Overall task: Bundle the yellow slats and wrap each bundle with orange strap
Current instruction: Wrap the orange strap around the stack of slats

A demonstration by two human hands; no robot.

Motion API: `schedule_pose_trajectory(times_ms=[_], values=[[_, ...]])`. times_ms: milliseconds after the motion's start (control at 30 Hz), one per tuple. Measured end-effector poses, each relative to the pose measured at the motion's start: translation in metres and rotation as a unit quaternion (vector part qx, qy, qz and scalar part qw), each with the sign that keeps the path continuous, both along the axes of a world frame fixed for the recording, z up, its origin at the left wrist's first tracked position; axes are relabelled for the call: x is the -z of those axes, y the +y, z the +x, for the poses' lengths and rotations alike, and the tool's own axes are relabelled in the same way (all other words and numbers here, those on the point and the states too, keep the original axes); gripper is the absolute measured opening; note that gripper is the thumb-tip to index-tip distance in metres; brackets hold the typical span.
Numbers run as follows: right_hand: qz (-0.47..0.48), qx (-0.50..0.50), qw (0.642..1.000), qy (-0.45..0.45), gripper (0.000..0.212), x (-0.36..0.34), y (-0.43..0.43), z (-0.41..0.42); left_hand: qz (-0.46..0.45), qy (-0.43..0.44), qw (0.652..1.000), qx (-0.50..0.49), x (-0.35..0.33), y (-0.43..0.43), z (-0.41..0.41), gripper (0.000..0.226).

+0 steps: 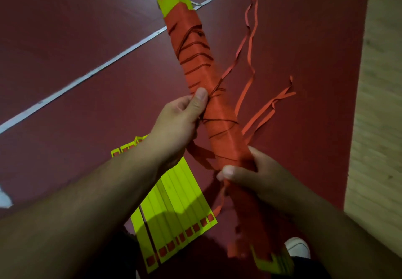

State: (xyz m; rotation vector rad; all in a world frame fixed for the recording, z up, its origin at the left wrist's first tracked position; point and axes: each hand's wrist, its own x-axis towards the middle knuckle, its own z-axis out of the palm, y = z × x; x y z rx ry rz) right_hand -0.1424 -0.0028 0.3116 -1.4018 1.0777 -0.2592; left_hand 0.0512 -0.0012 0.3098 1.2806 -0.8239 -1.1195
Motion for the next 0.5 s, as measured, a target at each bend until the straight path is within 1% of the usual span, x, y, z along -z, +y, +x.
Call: schedule_pose_trajectory(times_ms=[33, 67, 100, 167, 233, 267, 333, 400, 433, 500], values=[[-0.072, 0.006, 0.995, 0.067, 0.055, 0.001, 0.002, 0.003, 0.004, -0.022, 0.999, -0.031, -0.001, 0.001, -0.004, 0.044], [-0.122, 0.016, 0.986, 0.114, 0.058, 0.004, 0.004, 0.006, 0.010, -0.040, 0.997, -0.059, 0.001, 0.001, -0.006, 0.044], [-0.152, 0.026, 0.978, 0.143, 0.062, 0.008, 0.007, 0.009, 0.018, -0.048, 0.996, -0.079, 0.001, 0.002, -0.008, 0.043], [-0.197, 0.055, 0.964, 0.168, 0.061, 0.015, 0.011, 0.013, 0.030, -0.048, 0.994, -0.089, 0.001, 0.003, -0.008, 0.044], [-0.232, 0.073, 0.956, 0.163, 0.048, 0.017, 0.010, 0.012, 0.023, -0.068, 0.995, -0.068, 0.000, 0.001, -0.003, 0.045], [-0.235, 0.072, 0.957, 0.153, 0.042, 0.015, 0.008, 0.011, 0.006, -0.089, 0.995, -0.047, 0.001, 0.000, 0.002, 0.044], [-0.201, 0.060, 0.971, 0.111, 0.034, 0.007, 0.004, 0.007, -0.043, -0.110, 0.993, 0.003, -0.002, -0.001, 0.009, 0.032], [-0.117, 0.059, 0.991, 0.021, 0.034, -0.001, 0.004, 0.004, -0.087, -0.110, 0.989, 0.056, -0.004, -0.003, 0.013, 0.017], [-0.067, 0.065, 0.995, -0.029, 0.031, -0.002, 0.004, 0.003, -0.099, -0.109, 0.987, 0.070, -0.006, -0.003, 0.014, 0.014], [0.020, 0.070, 0.992, -0.107, 0.029, -0.003, 0.006, 0.002, -0.116, -0.108, 0.983, 0.088, -0.005, -0.003, 0.014, 0.016]])
